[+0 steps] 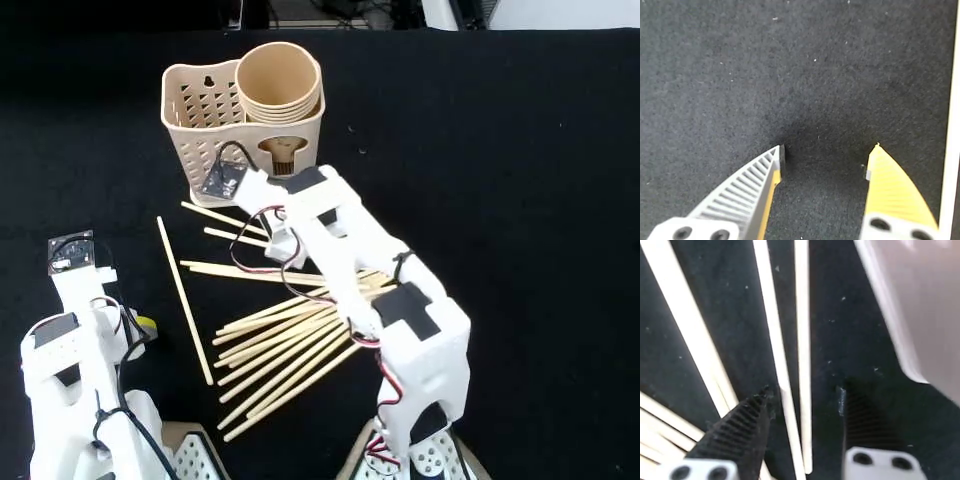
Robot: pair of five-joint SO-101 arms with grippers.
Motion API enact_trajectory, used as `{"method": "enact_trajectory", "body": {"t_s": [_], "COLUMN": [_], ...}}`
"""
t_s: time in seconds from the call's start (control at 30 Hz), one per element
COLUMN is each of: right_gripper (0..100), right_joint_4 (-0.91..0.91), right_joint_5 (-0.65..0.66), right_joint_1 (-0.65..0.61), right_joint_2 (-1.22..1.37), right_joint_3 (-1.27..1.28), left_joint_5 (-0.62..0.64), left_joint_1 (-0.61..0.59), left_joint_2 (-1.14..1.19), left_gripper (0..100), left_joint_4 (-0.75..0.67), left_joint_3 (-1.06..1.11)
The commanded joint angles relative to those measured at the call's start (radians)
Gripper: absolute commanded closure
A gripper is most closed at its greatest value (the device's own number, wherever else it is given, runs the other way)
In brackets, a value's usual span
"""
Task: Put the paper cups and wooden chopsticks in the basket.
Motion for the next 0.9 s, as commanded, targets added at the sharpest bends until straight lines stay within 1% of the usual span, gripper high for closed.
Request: {"method": "enact_trajectory", "body": {"t_s": [0.0,0.07,0.1,0.2,0.23,0.3,0.43,0.63,0.87], "right_gripper": [79.4,80.6,83.2,96.9,99.1,96.0,98.8,98.6,98.6], "right_joint_4": [-0.02,-0.012,-0.012,-0.009,0.006,0.034,0.051,0.051,0.084], "right_joint_5": [0.009,0.009,0.009,0.009,0.009,0.009,0.009,0.009,0.008], "right_joint_1": [0.02,0.02,0.02,0.02,0.018,0.015,0.018,0.014,0.015], "right_joint_2": [0.019,0.027,0.025,0.024,0.024,0.024,0.024,0.01,-0.166], "right_joint_3": [-0.008,-0.01,-0.008,-0.005,-0.008,-0.008,-0.007,-0.008,0.007], "left_joint_5": [0.006,0.006,0.006,0.006,0.006,0.006,0.006,0.006,0.006], "left_joint_1": [-0.001,-0.001,-0.001,-0.001,-0.001,-0.001,-0.001,-0.001,-0.001], "left_joint_2": [-0.012,-0.012,-0.012,-0.012,-0.012,-0.012,-0.012,-0.012,-0.012], "left_gripper": [72,72,72,72,72,72,72,72,72], "left_joint_4": [-0.011,-0.011,-0.011,-0.011,-0.011,-0.012,-0.012,-0.012,-0.012], "left_joint_3": [-0.001,-0.001,-0.001,-0.001,-0.001,-0.001,-0.001,-0.001,-0.001]}}
